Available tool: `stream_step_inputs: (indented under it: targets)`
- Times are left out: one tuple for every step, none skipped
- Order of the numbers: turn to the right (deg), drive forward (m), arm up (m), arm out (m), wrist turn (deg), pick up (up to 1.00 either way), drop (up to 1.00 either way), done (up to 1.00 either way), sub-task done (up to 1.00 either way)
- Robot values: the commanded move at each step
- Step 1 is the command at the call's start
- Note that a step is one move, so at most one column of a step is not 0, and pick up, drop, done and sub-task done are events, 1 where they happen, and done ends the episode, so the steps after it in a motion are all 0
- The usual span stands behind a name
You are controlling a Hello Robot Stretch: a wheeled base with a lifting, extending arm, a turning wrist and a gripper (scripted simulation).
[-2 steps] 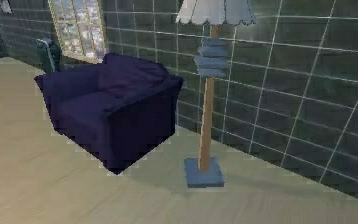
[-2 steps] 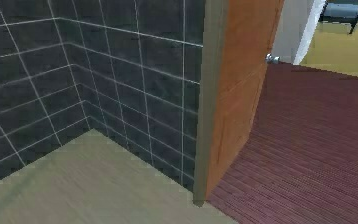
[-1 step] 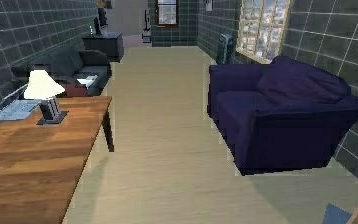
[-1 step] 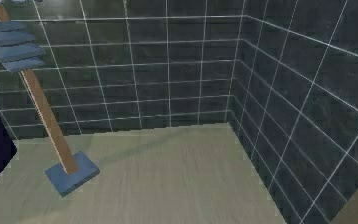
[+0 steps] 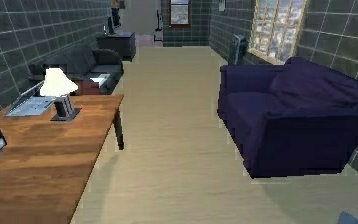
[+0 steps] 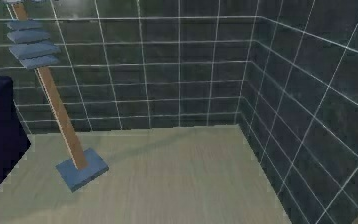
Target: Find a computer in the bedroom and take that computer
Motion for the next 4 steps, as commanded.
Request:
stream_step_inputs:
  targets:
    - [0.0, 1.00, 0.00, 0.00, 0.0, 0.00, 0.00, 0.00, 0.00]
    - [0.0, 1.00, 0.00, 0.00, 0.0, 0.00, 0.00, 0.00, 0.00]
    - [-12.0, 0.00, 0.00, 0.00, 0.0, 0.00, 0.00, 0.00, 0.00]
    - [0.0, 0.10, 0.00, 0.00, 0.0, 0.00, 0.00, 0.00, 0.00]
